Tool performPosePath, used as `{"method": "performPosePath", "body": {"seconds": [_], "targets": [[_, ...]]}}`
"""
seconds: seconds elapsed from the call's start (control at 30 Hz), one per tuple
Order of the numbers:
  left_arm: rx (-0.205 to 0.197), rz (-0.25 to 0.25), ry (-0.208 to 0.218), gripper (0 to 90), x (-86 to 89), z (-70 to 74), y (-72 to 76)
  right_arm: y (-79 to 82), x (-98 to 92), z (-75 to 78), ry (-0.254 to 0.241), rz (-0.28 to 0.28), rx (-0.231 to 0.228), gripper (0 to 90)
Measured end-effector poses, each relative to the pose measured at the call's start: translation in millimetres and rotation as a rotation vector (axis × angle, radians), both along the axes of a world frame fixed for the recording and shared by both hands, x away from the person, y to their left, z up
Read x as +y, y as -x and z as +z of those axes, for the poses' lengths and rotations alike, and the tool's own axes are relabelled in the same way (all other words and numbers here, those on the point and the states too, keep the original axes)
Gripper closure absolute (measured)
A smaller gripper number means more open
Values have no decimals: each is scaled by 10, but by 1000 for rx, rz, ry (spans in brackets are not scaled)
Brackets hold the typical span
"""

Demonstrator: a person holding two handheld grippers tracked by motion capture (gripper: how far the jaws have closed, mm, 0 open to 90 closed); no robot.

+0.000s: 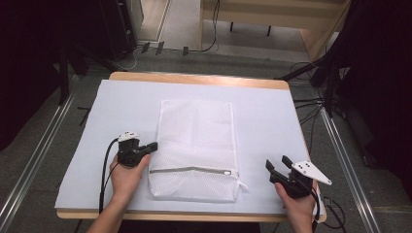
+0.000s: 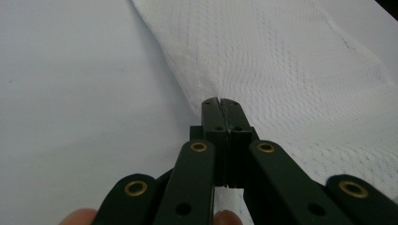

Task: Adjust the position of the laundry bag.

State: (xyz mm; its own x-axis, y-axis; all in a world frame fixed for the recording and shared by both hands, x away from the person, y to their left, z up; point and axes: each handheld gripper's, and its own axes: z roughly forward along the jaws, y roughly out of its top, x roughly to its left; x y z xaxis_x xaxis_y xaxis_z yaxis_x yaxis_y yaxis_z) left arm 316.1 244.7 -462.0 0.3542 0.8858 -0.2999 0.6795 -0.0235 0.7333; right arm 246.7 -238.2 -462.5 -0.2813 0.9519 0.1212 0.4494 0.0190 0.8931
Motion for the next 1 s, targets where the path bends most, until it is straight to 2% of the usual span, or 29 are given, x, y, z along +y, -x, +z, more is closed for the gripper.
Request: {"method": "performPosePath", "body": {"seconds": [0.27, 0.3, 0.33, 0.37, 0.4, 0.43, 0.47, 0.5, 0.53, 0.57, 0.6, 0.63, 0.67, 0.7, 0.77, 0.83, 0.87, 0.9, 0.97, 1.0], "targets": [[-19, -4, -1, 900, 91, 6, 67, 3, 145, 5, -7, 33, 4, 372], [-23, -15, 14, 896, 113, 6, 77, 13, 173, 9, -11, 36, 7, 373], [-23, -15, 14, 850, 113, 6, 77, 13, 173, 9, -11, 36, 7, 373], [-40, -21, 47, 728, 147, 13, 88, 22, 191, 14, -23, 39, 7, 373], [-40, -21, 47, 673, 147, 13, 88, 22, 191, 14, -23, 39, 7, 373], [-61, -23, 51, 620, 170, 28, 113, 31, 205, 23, -35, 40, 6, 375], [-82, -22, 42, 620, 185, 47, 148, 31, 205, 23, -35, 40, 6, 375], [-126, -21, 15, 538, 215, 79, 223, 43, 217, 34, -40, 39, 11, 367], [-126, -21, 15, 509, 215, 79, 223, 43, 217, 34, -40, 39, 11, 367], [-155, -29, 27, 459, 250, 112, 296, 56, 233, 52, -44, 41, 33, 356], [-155, -29, 27, 431, 250, 112, 296, 56, 233, 52, -44, 41, 33, 356], [-179, -50, 51, 413, 284, 161, 385, 84, 255, 67, -48, 49, 33, 376], [-179, -50, 51, 405, 284, 161, 385, 84, 255, 67, -48, 49, 33, 376], [-192, -48, 69, 401, 292, 180, 429, 112, 284, 72, -56, 81, 39, 407], [-224, -64, 68, 401, 276, 215, 519, 128, 305, 67, -66, 101, 46, 413], [-234, -85, 52, 403, 237, 229, 566, 169, 380, 34, -90, 152, 68, 423], [-236, -95, 53, 405, 213, 235, 591, 176, 408, 22, -98, 168, 76, 423], [-242, -112, 62, 415, 171, 243, 627, 182, 473, -7, -100, 211, 94, 436], [-245, -129, 64, 420, 132, 254, 650, 180, 502, -21, -91, 224, 99, 440], [-245, -148, 73, 429, 81, 261, 665, 174, 551, -42, -95, 246, 126, 454]]}}
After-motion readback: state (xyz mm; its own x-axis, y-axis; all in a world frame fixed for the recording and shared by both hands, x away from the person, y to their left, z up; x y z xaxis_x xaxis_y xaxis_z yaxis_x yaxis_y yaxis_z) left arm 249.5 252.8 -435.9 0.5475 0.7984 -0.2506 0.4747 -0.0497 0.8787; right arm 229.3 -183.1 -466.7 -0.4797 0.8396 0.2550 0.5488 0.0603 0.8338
